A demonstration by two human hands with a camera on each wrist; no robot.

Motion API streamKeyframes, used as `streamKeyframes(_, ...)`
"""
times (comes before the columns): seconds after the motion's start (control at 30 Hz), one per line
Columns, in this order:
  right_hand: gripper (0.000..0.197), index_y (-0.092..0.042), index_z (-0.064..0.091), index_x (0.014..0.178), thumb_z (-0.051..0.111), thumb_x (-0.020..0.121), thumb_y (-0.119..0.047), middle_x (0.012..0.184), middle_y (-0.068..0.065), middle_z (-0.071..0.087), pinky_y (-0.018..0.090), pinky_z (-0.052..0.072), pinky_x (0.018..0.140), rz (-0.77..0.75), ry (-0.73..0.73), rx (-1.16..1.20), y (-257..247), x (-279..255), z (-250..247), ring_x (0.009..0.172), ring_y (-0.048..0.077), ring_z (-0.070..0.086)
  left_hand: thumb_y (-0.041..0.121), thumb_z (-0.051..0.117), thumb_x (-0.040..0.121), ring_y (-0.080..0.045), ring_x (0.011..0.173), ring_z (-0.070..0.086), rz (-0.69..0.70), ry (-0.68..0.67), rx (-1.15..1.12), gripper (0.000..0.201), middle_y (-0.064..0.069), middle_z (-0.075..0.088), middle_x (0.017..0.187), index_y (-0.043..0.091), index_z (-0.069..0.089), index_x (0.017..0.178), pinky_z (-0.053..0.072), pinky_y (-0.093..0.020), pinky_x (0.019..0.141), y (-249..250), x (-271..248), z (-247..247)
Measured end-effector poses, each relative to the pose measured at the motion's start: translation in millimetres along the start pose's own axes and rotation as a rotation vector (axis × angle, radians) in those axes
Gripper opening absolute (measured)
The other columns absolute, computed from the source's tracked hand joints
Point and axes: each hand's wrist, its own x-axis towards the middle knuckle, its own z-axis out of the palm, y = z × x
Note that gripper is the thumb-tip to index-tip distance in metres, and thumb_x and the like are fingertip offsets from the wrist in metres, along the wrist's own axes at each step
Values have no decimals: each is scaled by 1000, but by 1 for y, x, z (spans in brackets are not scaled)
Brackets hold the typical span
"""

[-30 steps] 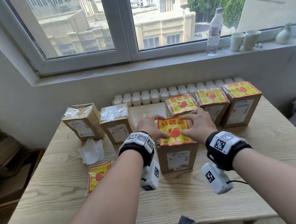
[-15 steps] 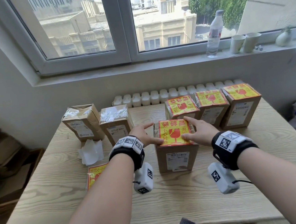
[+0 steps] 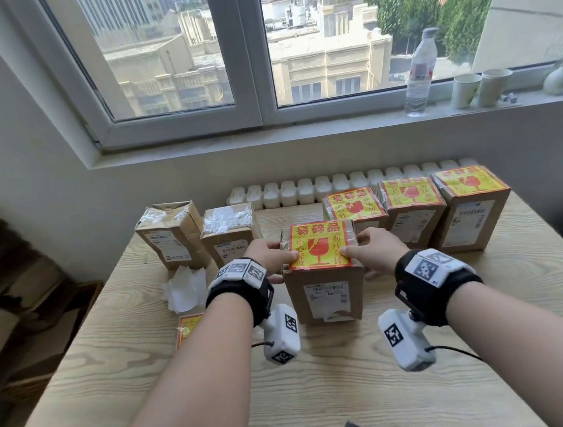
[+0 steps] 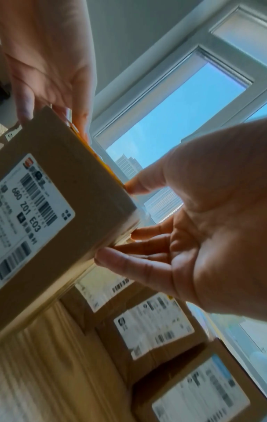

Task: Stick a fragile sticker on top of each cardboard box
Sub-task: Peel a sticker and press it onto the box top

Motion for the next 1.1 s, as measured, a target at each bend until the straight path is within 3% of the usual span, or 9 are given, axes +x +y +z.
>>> streamKeyframes(0.13, 60, -13, 48, 135, 65, 85, -42, 124, 6, 60, 42, 55, 89, -108, 3, -33, -25, 7, 8, 103, 22, 61, 14, 69, 86, -23, 95, 67, 10, 85, -66, 27, -6, 66, 104, 16, 59, 112, 60, -42, 77, 4, -3, -24)
streamKeyframes(0.2, 62, -14, 48, 135, 66, 84, -44, 124, 5, 60, 42, 55, 88, -128, -4, -31, -37, 13, 12, 101, 21, 62, 15, 70, 85, -25, 99, 67, 21, 107, -63, 27, -8, 66, 111, 17, 59, 109, 59, -45, 80, 6, -1, -37)
streamKeyframes(0.33, 52, -9, 54, 127, 67, 85, -37, 107, 4, 61, 43, 56, 87, -144, -6, -26, -54, 26, 19, 97, 22, 64, 15, 70, 86, -22, 88, 67, 9, 121, -74, 18, -4, 66, 98, 20, 58, 99, 60, -43, 75, 4, 10, -54)
streamKeyframes(0.5, 53, -10, 54, 129, 68, 84, -33, 123, 8, 61, 40, 51, 92, -128, 52, -85, -63, 44, 15, 106, 23, 60, 13, 68, 87, -29, 88, 68, 10, 84, -68, 19, -9, 66, 96, 11, 58, 103, 55, -43, 83, 15, 33, -55)
streamKeyframes(0.6, 43, -12, 57, 123, 67, 85, -28, 104, 4, 64, 35, 52, 81, -118, 89, -73, -68, 57, 7, 91, 20, 60, 11, 66, 88, -29, 86, 66, 17, 68, -65, 16, -6, 63, 88, 14, 53, 98, 55, -43, 82, 28, 49, -53)
streamKeyframes(0.67, 53, -16, 50, 131, 68, 84, -30, 104, 1, 61, 33, 52, 76, -105, 106, -72, -70, 66, 6, 91, 19, 60, 12, 66, 88, -27, 92, 66, 22, 67, -35, 18, -2, 60, 88, 18, 50, 95, 60, -42, 75, 35, 58, -54)
streamKeyframes(0.77, 59, -19, 46, 132, 71, 80, -32, 107, 0, 60, 34, 54, 78, -93, 124, -84, -71, 77, 8, 94, 19, 61, 14, 67, 87, -23, 85, 64, 22, 63, 35, 16, -2, 62, 87, 16, 56, 99, 60, -37, 69, 40, 75, -55)
streamKeyframes(0.93, 68, -16, 47, 135, 79, 75, -20, 116, 5, 64, 18, 45, 57, -104, 83, -103, -65, 89, 10, 90, 15, 60, 26, 69, 85, -23, 95, 65, 47, 89, 279, 43, -7, 66, 114, 10, 57, 122, 55, -31, 60, 40, 100, -50)
streamKeyframes(1.1, 62, -15, 53, 132, 79, 76, -18, 116, 3, 65, 18, 48, 66, -109, 121, -214, -62, 97, 14, 91, 14, 59, 30, 67, 87, -26, 113, 60, 74, 109, 416, 55, -9, 60, 130, 10, 51, 134, 52, -33, 88, 35, 116, -47)
